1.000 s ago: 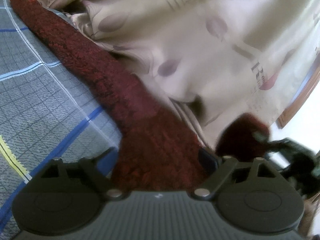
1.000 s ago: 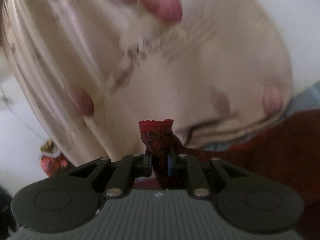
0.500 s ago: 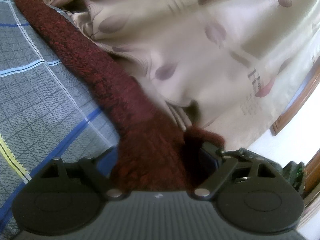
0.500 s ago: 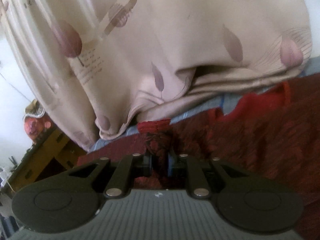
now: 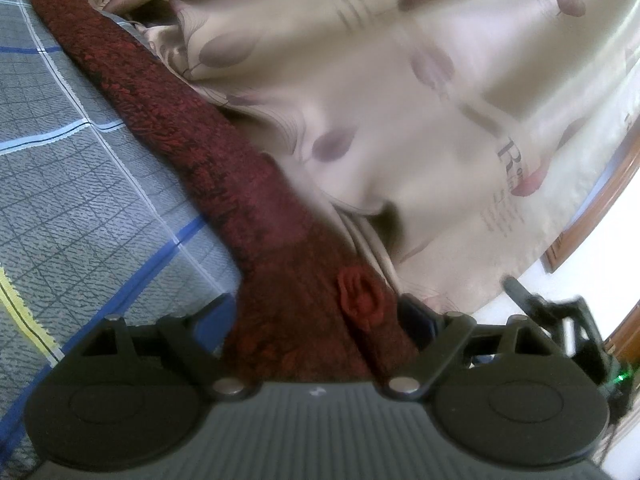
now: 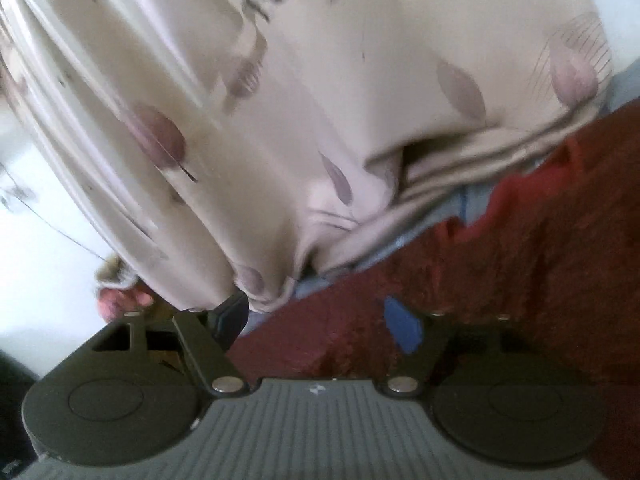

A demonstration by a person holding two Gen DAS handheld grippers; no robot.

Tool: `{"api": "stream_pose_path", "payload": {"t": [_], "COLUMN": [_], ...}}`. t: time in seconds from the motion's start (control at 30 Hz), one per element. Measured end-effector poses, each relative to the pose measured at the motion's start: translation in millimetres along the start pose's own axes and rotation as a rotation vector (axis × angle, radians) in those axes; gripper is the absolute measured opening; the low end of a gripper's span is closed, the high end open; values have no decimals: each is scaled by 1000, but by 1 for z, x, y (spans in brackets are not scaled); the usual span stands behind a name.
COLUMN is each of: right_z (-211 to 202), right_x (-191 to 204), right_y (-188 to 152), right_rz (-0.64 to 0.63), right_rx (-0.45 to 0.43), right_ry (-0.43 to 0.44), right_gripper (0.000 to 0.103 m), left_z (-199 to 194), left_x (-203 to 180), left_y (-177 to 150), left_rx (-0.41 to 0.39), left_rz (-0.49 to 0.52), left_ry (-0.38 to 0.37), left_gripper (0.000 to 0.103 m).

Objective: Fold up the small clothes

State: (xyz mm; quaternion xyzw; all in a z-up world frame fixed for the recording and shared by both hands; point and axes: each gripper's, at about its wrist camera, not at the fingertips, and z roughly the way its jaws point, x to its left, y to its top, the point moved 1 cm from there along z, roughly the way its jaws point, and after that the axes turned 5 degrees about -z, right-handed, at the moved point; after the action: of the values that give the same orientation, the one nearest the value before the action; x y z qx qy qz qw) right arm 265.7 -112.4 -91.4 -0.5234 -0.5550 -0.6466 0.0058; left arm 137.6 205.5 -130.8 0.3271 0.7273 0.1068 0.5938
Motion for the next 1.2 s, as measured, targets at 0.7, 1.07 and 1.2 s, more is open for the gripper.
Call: {"api": "stream_pose_path", "payload": {"t": [0.7,1.07,1.2], "right_z": [-138,-142,-143], "right_x": [21,1,-3], "right_y": [-63,-77,-77], "right_rz": [-286,-206,-184], "right_rx": [47,55,45], "right_ry": [-203,-206,-213], "right_gripper": [80,94,94], "left_z": [-20,-40,-41], "left_x": [35,127,151], "left_y": [113,209,226], "left_rx": [9,-92,-120], "left_rz": [-148,-277,-349], "left_ry": [88,168,192], "left_gripper": [88,88,88]}}
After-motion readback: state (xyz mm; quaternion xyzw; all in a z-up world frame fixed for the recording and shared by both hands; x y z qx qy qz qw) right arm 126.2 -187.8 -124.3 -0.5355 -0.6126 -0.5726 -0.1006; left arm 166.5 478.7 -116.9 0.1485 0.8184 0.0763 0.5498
